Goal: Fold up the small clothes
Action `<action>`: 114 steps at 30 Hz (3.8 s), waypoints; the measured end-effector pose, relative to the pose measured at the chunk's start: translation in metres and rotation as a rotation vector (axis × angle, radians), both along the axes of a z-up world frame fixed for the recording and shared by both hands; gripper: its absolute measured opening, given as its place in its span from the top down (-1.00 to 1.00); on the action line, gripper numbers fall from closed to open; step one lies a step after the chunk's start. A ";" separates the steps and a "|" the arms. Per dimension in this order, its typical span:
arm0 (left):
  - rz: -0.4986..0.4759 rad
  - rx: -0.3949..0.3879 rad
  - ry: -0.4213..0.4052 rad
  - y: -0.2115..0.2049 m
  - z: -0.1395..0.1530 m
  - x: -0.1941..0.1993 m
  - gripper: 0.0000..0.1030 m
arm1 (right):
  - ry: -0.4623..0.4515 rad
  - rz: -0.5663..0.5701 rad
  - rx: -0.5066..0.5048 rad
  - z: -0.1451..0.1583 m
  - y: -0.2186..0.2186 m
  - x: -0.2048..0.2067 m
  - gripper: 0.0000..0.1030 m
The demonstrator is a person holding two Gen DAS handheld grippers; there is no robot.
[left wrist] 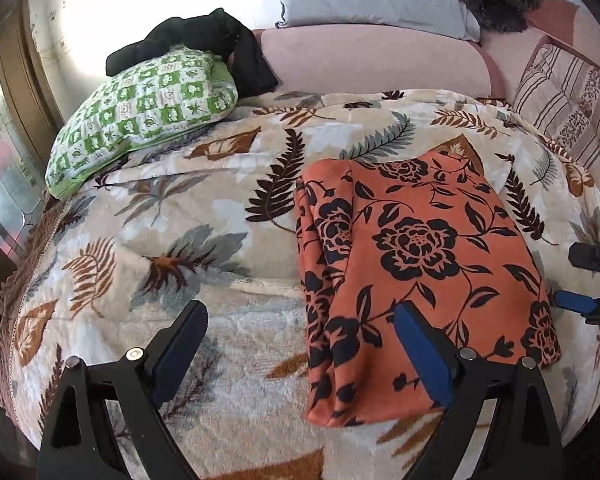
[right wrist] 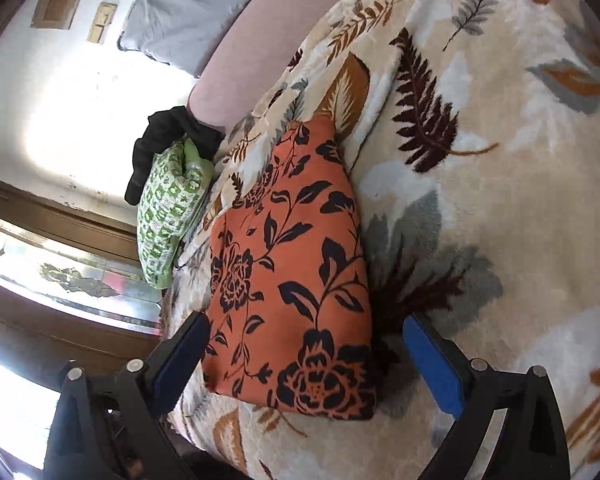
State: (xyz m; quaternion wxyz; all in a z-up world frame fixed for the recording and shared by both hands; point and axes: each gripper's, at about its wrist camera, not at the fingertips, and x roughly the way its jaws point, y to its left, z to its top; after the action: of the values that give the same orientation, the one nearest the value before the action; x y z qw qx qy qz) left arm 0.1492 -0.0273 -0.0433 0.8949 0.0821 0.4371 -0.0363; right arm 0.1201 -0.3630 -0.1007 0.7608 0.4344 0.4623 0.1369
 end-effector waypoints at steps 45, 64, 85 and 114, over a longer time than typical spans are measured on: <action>0.018 -0.077 0.132 0.013 -0.063 0.038 -0.96 | 0.136 0.085 -0.117 -0.042 0.032 0.160 -0.13; 0.103 -0.188 0.198 0.047 -0.048 0.013 -0.94 | -0.027 0.224 -0.378 0.013 0.113 0.077 -0.75; 0.056 -0.343 0.300 0.030 -0.075 0.143 -0.31 | -0.110 0.241 -0.261 0.010 0.093 0.047 -0.77; 0.037 -0.192 0.032 0.024 0.025 -0.046 -0.55 | -0.136 0.100 -0.636 0.078 0.108 -0.041 -0.82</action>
State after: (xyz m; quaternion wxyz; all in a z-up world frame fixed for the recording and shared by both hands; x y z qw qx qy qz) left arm 0.1029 -0.0030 -0.0182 0.8921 -0.0130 0.4473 -0.0627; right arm 0.0787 -0.2546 -0.0227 0.8798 0.1417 0.4508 0.0513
